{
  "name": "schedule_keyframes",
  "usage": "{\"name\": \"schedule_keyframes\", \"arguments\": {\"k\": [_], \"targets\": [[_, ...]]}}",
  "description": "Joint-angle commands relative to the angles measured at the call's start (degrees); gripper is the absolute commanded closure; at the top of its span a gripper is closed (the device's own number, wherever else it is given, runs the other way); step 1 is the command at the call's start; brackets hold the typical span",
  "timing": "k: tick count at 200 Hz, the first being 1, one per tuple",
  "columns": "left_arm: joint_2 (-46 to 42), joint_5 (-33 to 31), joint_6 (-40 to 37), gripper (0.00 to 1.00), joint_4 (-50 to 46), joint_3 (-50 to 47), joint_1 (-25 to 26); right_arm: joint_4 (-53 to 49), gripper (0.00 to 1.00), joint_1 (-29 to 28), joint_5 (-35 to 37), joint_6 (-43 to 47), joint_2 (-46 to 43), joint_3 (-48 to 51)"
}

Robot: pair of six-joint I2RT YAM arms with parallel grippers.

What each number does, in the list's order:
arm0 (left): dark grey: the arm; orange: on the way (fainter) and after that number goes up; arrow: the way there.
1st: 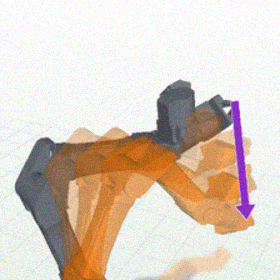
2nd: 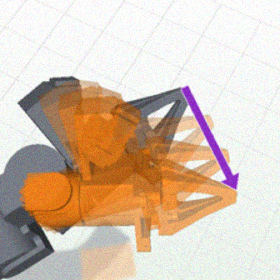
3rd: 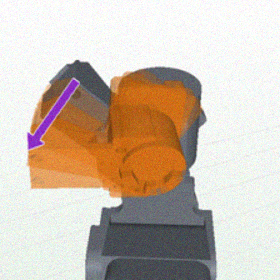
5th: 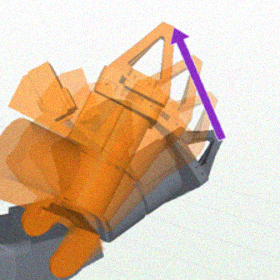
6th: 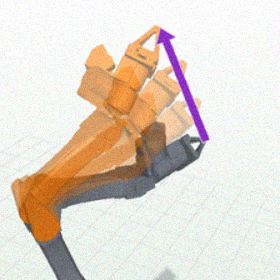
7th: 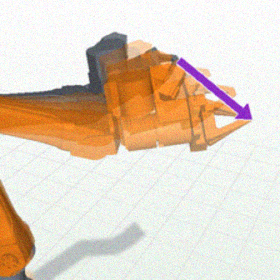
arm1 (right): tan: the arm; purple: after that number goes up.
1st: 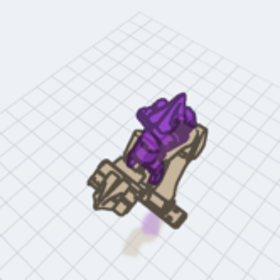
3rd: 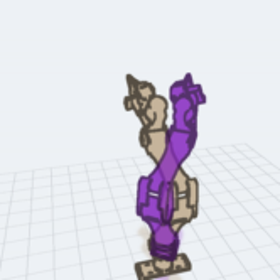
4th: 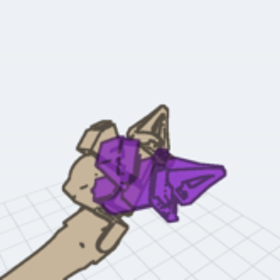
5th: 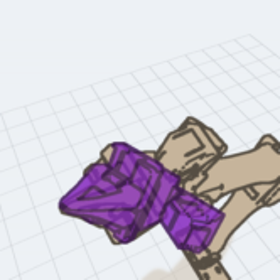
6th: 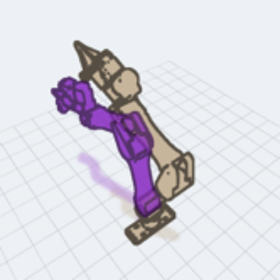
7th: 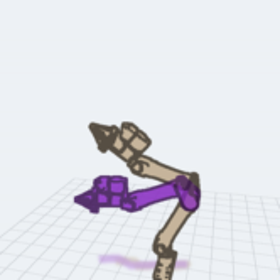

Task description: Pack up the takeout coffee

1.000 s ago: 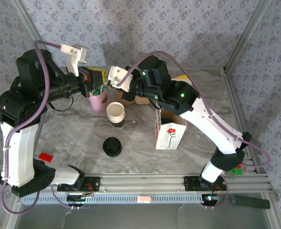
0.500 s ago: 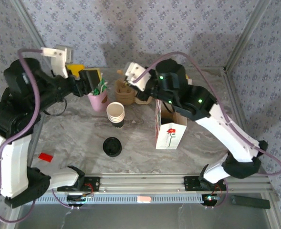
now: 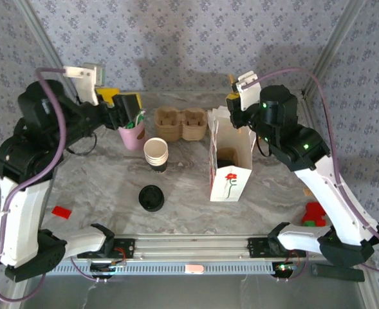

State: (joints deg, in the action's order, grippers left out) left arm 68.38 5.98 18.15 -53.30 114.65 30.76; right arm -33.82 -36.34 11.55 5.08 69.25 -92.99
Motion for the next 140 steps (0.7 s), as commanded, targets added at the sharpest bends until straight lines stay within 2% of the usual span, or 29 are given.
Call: {"name": "schedule_keyframes", "arguments": {"k": [1, 46, 86, 140], "targets": [[-1.1, 1.1, 1.0, 0.27, 2.0, -0.7, 0.0, 3.2, 0.87, 1.5, -1.0, -4.7, 0.5, 1.8], [-1.6, 0.5, 1.1, 0.27, 2.7, -2.5, 0.0, 4.4, 0.85, 4.1, 0.2, -5.1, 1.0, 7.1], [-0.9, 0.6, 1.1, 0.27, 2.7, -2.4, -0.1, 5.6, 0.69, 4.4, 0.8, -4.9, 1.0, 9.3], [-0.6, 1.9, 2.2, 0.27, 3.4, -3.7, 0.0, 4.6, 0.58, 4.2, 0.0, -5.7, 0.0, 5.2]]}}
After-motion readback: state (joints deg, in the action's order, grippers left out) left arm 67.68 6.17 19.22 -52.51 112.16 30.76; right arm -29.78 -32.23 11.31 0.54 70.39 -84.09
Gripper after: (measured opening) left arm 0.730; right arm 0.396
